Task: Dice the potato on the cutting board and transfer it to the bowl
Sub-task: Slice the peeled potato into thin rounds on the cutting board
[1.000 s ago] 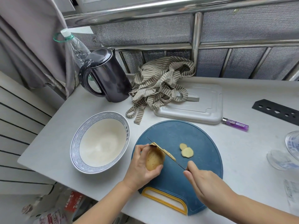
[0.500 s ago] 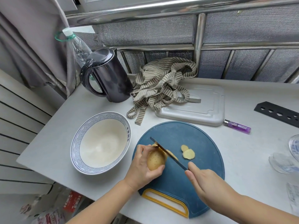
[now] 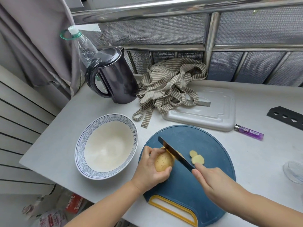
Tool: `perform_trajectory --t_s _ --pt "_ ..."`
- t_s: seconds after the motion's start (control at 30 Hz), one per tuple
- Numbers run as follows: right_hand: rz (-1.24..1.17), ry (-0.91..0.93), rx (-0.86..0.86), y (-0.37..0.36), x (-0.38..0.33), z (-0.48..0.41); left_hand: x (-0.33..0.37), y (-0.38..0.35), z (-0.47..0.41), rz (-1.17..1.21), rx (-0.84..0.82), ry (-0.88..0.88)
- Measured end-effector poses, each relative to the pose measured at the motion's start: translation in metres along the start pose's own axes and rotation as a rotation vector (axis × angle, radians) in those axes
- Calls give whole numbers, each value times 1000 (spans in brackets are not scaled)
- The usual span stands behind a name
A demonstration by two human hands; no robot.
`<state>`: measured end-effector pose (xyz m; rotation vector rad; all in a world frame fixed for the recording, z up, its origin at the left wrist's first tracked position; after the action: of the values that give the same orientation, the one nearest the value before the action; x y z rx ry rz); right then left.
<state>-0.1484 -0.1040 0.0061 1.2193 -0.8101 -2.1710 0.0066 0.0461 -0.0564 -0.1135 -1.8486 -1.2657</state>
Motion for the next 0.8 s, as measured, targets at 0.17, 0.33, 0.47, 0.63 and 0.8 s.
perform_trajectory --t_s 0.17,0.33,0.47,0.63,0.8 --pt "7 -29 -36 8 -7 -7 3 0 -3 -23 16 -65" --pt "18 -35 -60 9 -12 -13 1 0 -3 -10 44 -63" --pt "18 -44 -52 5 -8 -16 0 1 -5 -13 38 -68" --pt "8 -53 -50 -7 -13 -44 2 0 -3 -9 44 -90" --pt "-31 -44 -32 -11 -19 -50 2 1 -3 3 50 -82"
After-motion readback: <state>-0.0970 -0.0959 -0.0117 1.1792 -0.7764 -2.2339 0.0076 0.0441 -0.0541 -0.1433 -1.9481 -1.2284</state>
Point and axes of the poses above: each hand's wrist, its own z-axis away from the middle knuckle, its own y-axis out of the back of the hand, x = y × z, the point moved 3 cm from there along -z, towards the middle knuckle, and after that the axes turned 6 degrees about -y, right-handed, at the moved point
